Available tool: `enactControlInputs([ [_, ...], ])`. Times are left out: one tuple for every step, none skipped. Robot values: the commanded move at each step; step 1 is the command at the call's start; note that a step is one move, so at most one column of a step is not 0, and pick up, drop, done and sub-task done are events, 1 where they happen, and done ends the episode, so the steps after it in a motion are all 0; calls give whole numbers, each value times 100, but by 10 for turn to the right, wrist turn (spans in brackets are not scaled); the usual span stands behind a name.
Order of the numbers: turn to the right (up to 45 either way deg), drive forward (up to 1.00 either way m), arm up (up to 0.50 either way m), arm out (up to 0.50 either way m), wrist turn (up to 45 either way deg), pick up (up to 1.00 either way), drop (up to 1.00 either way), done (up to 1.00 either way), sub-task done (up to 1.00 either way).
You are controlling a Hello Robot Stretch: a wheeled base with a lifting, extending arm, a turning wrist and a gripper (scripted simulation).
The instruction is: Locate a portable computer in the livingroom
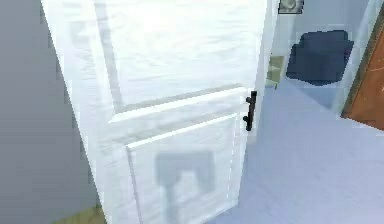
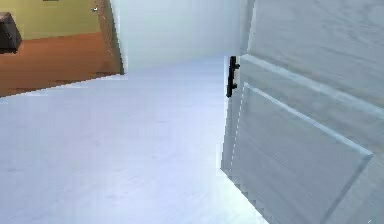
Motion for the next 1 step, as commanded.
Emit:
enactControlInputs([
  [-450, 0, 0, 0, 0, 0, 0, 0, 0],
])
